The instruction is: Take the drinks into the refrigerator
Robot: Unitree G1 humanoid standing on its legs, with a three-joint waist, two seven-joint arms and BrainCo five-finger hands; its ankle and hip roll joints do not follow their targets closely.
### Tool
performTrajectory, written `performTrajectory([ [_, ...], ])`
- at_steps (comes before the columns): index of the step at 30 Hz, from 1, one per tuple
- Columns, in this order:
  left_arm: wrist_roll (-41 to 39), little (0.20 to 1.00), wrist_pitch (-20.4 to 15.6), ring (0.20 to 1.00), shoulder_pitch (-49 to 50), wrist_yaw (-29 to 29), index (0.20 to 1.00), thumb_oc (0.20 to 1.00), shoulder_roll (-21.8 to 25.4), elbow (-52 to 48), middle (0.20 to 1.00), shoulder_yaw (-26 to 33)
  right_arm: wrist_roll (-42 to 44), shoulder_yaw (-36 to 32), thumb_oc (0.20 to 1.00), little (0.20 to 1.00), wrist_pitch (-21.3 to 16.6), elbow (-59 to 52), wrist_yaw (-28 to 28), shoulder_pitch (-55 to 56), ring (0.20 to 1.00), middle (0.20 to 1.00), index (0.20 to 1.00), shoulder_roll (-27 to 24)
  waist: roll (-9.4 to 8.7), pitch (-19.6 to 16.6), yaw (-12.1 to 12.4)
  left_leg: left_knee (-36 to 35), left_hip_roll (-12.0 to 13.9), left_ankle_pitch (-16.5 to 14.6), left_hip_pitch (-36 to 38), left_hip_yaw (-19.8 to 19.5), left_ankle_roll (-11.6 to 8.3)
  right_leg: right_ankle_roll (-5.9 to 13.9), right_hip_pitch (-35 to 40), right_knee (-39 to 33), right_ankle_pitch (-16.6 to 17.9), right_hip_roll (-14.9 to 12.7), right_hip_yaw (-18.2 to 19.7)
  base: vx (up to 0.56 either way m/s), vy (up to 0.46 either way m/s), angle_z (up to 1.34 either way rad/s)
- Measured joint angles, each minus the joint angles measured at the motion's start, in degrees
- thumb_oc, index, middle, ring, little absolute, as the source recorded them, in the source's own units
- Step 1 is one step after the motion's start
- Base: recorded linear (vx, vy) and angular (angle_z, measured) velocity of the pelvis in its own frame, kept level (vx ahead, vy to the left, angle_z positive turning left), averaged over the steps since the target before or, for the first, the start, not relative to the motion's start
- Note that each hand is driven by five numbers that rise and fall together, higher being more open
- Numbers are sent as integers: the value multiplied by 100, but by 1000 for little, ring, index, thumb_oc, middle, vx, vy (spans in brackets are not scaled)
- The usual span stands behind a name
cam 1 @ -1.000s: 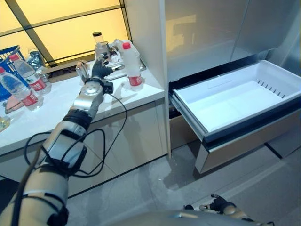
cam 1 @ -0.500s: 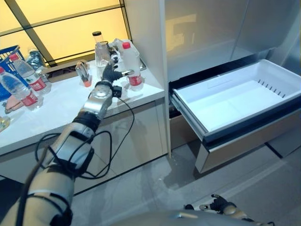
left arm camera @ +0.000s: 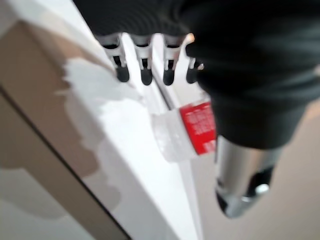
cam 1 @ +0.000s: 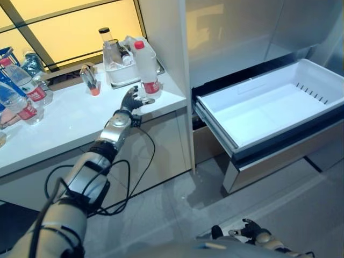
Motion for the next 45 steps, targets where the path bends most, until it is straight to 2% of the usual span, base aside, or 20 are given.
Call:
performTrajectory([
  [14,-23,1000,-282,1000,-287,467,1000,1000,19,21,1000,250,315,-122,1000,1000,-106,-193,-157,-107,1000,1000,1000,-38,64,262,-183,0,-70,17,-289,193,21,41,-386,0,96,-27,160,-23,8,-6],
  [15,-82,1000,-264,1000,-214,484,1000,1000,115,-200,1000,440,340,-294,1000,1000,-250,-349,-128,139,1000,1000,1000,-36,70,324,-297,1,-103,17,-295,206,20,38,-420,5,108,1,226,-26,35,-10],
  [16,-82,1000,-267,1000,-167,504,1000,1000,179,-278,1000,517,366,-358,1000,1000,-287,-435,-146,213,1000,1000,1000,-22,63,351,-309,-1,-104,10,-297,234,19,44,-437,5,111,11,290,-21,16,-31],
  [19,-74,1000,-438,1000,-204,663,1000,1000,308,-356,1000,733,362,-431,1000,1000,-271,-489,-154,283,1000,1000,1000,-16,6,577,-453,1,-80,3,-302,377,12,46,-497,4,144,28,341,-5,7,-22],
  [24,-81,1000,-529,1000,-231,737,1000,1000,308,-489,1000,724,361,-446,1000,1000,-269,-326,-154,292,1000,1000,1000,-45,10,665,-581,0,-33,-9,-295,432,-2,25,-508,1,135,63,373,18,-1,-3],
  [31,-153,1000,-523,1000,-389,711,1000,1000,163,-521,1000,467,363,-451,1000,1000,-261,-23,-125,253,1000,1000,1000,-78,57,689,-594,0,-41,-11,-290,445,-4,22,-507,0,135,64,390,5,2,0],
  [32,-174,661,-510,661,-441,676,661,661,126,-517,661,398,363,-458,1000,1000,-261,30,-124,252,1000,1000,1000,-86,68,694,-595,0,-51,-11,-290,446,-4,23,-507,0,134,60,408,0,0,0],
  [33,-240,410,-489,410,-519,638,410,410,96,-516,410,283,362,-473,1000,1000,-259,88,-122,251,1000,1000,1000,-95,75,697,-587,-1,-60,-12,-291,446,-2,26,-505,1,135,49,407,0,0,0],
  [34,-251,200,-491,200,-547,587,200,200,98,-517,200,220,362,-473,1000,1000,-254,103,-122,250,1000,1000,1000,-97,75,697,-590,0,-62,-13,-291,450,-1,28,-506,1,136,46,405,0,0,0],
  [39,-292,200,-440,200,-723,472,200,200,-161,-486,200,92,360,-478,1000,1000,-229,211,-124,257,1000,1000,1000,-99,82,694,-588,2,-58,-14,-280,445,1,28,-492,1,135,34,404,2,-1,1],
  [45,-257,200,-395,200,-720,472,200,200,-237,-486,200,102,359,-494,1000,1000,-227,256,-126,258,1000,1000,1000,-105,83,693,-579,2,-78,-11,-263,421,4,32,-461,3,141,0,392,-4,-3,2],
])
